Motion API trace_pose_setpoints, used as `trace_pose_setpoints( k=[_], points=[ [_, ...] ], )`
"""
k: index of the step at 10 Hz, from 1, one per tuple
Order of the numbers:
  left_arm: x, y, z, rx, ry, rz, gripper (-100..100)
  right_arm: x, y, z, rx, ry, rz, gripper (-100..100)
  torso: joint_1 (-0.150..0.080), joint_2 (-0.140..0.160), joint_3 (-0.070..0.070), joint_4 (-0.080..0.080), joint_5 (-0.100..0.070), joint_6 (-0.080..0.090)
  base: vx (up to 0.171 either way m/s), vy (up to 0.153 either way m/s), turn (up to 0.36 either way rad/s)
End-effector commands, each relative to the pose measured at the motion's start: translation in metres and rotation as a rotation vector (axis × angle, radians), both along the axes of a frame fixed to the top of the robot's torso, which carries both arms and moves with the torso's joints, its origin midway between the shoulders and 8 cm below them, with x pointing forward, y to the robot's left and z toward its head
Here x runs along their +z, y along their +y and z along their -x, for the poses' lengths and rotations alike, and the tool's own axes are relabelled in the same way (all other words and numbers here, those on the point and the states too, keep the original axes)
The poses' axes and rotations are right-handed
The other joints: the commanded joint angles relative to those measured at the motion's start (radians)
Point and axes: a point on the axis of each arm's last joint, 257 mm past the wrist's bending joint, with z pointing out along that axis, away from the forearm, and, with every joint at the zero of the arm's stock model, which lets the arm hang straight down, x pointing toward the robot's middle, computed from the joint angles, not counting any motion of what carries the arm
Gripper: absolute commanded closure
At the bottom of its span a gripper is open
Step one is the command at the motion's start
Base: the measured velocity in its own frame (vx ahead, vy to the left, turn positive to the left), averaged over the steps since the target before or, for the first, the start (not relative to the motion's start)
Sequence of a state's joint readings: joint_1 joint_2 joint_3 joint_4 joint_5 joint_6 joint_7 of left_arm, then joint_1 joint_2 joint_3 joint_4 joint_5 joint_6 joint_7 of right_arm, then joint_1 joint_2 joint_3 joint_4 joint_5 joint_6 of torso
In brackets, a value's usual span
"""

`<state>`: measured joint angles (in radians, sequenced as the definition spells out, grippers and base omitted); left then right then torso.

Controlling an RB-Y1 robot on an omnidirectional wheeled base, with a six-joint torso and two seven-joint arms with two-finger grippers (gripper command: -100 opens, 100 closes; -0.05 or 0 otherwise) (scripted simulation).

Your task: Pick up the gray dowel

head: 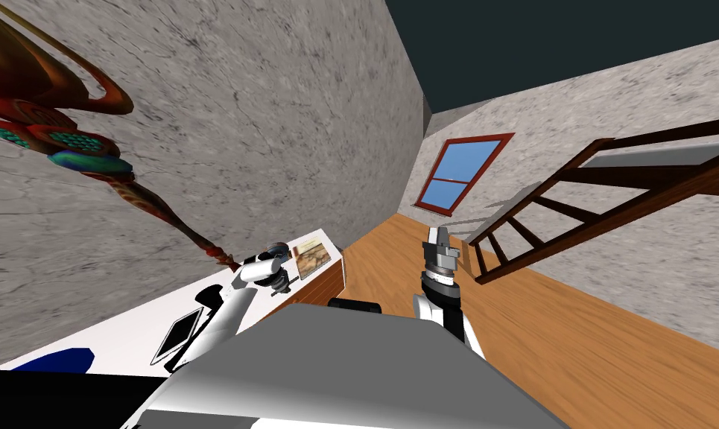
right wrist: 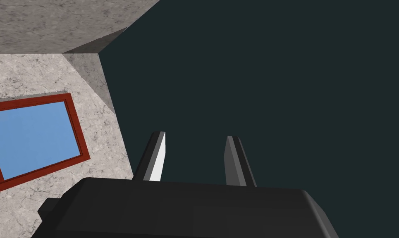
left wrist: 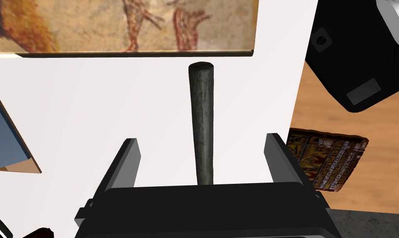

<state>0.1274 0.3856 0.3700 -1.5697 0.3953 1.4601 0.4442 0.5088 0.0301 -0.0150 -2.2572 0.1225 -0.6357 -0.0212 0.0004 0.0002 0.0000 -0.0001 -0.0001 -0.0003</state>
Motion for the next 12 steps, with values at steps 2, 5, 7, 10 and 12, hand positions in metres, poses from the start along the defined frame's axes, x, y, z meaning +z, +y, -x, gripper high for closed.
trace_pose_setpoints(
  k=[2, 5, 7, 10, 12],
  points=[
    [-0.015, -0.002, 0.001, -0.001, 0.000, 0.000, -100, 0.000, 0.000, 0.000, 0.000, 0.000, 0.000, 0, 0.000, 0.000, 0.000, 0.000, 0.000, 0.000, 0.000, 0.000, 0.000],
    [-0.021, -0.003, 0.002, -0.002, 0.001, 0.001, -100, 0.000, 0.000, 0.000, 0.000, 0.000, 0.000, 0, 0.000, 0.000, 0.000, 0.000, 0.000, 0.000, 0.001, -0.001, 0.004],
    [-0.021, -0.003, 0.002, -0.002, 0.000, 0.000, 100, 0.000, 0.000, 0.000, 0.000, 0.000, 0.000, 0, 0.000, 0.000, 0.000, 0.000, 0.000, 0.000, 0.000, 0.000, 0.000],
    [-0.021, -0.003, 0.002, -0.002, -0.001, 0.000, 100, 0.000, 0.000, 0.000, 0.000, 0.000, 0.000, 0, 0.001, 0.000, 0.000, 0.000, 0.001, 0.000, 0.000, 0.000, 0.000],
    [-0.012, -0.002, 0.000, -0.001, 0.000, 0.000, 100, 0.000, 0.000, 0.000, 0.000, 0.000, 0.000, 0, 0.001, 0.000, 0.000, 0.000, 0.001, 0.000, 0.001, 0.003, -0.005]
  ],
)
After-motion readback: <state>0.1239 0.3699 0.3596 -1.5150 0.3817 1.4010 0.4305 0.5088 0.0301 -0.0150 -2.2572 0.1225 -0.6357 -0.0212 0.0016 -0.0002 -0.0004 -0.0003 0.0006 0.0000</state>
